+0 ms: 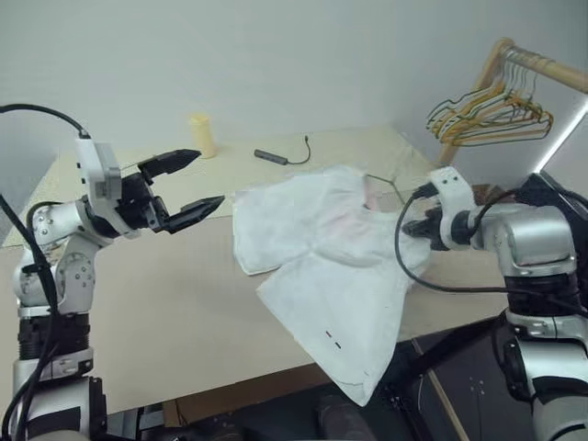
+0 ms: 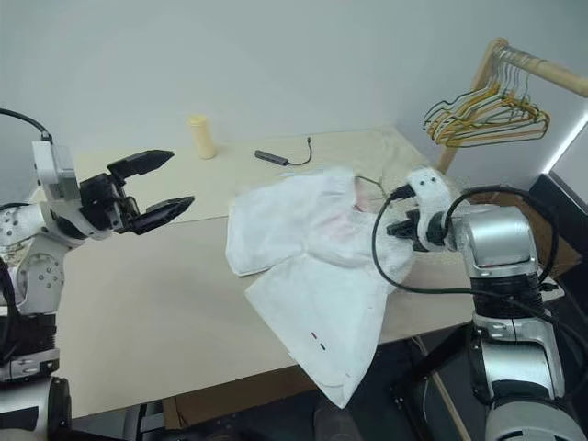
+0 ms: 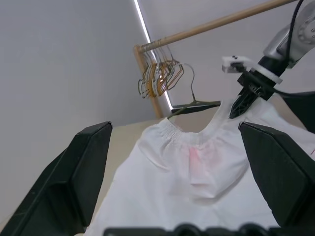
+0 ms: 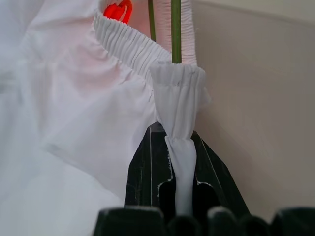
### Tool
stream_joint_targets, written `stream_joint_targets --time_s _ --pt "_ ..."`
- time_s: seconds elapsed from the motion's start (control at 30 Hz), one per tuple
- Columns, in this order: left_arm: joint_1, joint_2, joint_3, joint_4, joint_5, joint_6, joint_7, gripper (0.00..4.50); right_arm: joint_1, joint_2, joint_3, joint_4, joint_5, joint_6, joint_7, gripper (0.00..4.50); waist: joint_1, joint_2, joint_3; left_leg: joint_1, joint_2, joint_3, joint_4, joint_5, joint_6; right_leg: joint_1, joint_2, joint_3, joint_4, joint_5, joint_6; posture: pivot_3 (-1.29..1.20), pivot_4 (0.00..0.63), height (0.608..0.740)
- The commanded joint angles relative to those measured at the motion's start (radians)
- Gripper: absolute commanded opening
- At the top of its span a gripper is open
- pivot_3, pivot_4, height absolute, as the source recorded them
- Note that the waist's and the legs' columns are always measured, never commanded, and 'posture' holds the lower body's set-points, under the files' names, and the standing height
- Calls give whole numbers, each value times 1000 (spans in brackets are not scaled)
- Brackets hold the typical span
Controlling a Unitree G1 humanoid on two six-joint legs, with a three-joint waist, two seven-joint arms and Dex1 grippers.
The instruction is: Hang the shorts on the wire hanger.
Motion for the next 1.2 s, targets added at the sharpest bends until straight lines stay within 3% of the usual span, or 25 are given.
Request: stream_joint_targets --time_s 0.03,0.27,0.57,0.87,1.2 --pt "9 -7 -17 -52 4 -3 17 4486 -74 15 -178 30 -66 14 -181 0 -15 0 0 0 0 0 0 0 0 0 0 0 0 0 0 -267 0 740" --pt "-22 32 -25 -21 23 -2 -6 4486 -96 124 -357 -36 -232 40 -528 0 -63 0 0 1 0 -1 0 0 0 1 1 2 1 0 0 -279 0 740" --pt "-33 30 -35 -43 17 16 0 4486 -173 189 -499 -42 -349 -88 -840 0 -104 2 1 2 -1 -6 0 0 0 1 0 5 1 1 2 -277 0 740" --pt "-11 26 -30 -82 7 38 12 4486 -353 121 -645 92 -293 -123 -905 0 -127 4 2 4 -1 -5 -2 0 0 2 0 7 0 1 2 -278 0 740" --pt "-4 21 -27 -99 -12 53 -4 4486 -509 -35 -747 431 -218 -120 -923 0 -149 6 3 10 -1 -1 -6 0 1 5 0 10 -1 0 3 -291 0 740"
